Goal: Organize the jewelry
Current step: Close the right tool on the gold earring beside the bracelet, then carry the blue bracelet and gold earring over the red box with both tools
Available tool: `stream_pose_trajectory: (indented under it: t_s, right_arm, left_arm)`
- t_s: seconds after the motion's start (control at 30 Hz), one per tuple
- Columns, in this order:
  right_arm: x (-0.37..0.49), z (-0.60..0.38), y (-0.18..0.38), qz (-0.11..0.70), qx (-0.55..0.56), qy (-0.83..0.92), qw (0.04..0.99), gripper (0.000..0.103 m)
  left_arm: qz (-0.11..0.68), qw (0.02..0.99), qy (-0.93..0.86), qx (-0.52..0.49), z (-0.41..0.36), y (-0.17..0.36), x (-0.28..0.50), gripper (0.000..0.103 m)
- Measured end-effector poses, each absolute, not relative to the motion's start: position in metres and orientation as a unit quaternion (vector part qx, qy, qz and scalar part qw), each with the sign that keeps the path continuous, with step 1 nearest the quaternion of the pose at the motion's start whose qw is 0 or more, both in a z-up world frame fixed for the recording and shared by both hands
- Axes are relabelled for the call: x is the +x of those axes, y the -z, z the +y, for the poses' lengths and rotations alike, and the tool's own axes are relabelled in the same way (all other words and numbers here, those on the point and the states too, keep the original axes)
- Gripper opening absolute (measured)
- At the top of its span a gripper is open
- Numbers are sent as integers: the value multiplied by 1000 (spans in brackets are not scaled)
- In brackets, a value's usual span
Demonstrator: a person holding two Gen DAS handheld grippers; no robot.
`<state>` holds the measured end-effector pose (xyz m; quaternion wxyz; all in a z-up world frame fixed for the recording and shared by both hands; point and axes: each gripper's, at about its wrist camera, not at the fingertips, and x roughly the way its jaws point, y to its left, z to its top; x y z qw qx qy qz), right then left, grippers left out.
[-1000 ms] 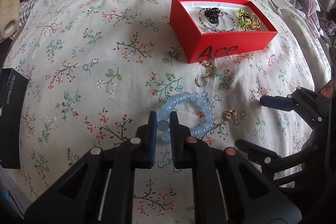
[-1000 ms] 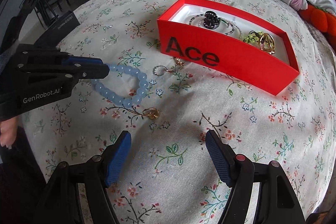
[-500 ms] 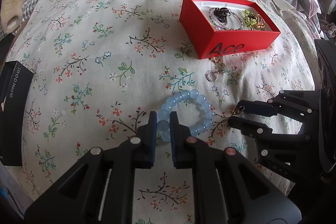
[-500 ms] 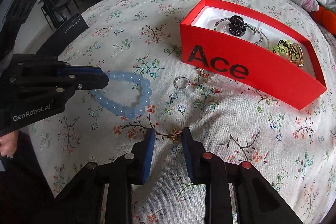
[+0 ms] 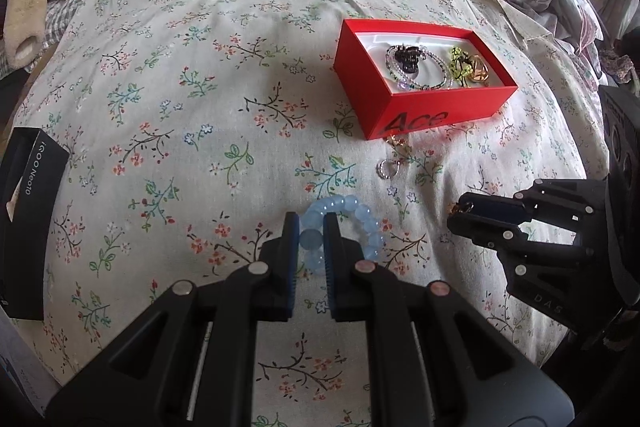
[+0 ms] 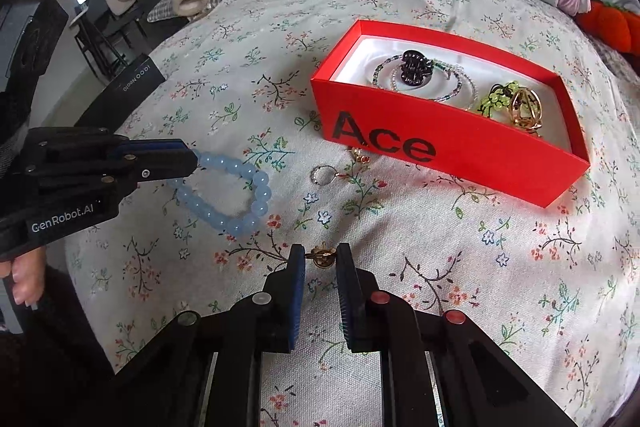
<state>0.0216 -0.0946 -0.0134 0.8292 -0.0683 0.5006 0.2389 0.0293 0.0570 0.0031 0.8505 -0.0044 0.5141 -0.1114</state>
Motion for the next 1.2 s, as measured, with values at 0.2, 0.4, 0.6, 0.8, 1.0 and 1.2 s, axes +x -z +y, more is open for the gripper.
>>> stream_pose_trajectory:
  t_s: [0.2, 0.4, 0.6, 0.8, 1.0, 1.2]
  right_arm:
    - [27, -114, -10, 479, -44, -222, 848, 16]
    - [31, -132, -28, 465, -22, -210, 860, 16]
    - [38, -148, -39, 456, -7, -201, 867, 16]
    - [48, -164, -47, 448, 6, -187, 874, 16]
    - [62, -180, -51, 449, 28, -177, 876, 16]
    - [77, -191, -50, 453, 44, -164, 875, 16]
  left_arm:
    - [484, 867, 118, -31, 57, -28, 31, 13]
    - [461, 878, 125, -45, 52, -47, 34, 13]
    - [447, 883, 130, -66, 45, -62, 40, 13]
    - [430, 889, 141, -70, 25, -75, 47, 13]
    - [407, 896, 155, -88, 7, -87, 58, 13]
    - [391, 899, 164, -109, -14, -89, 75, 13]
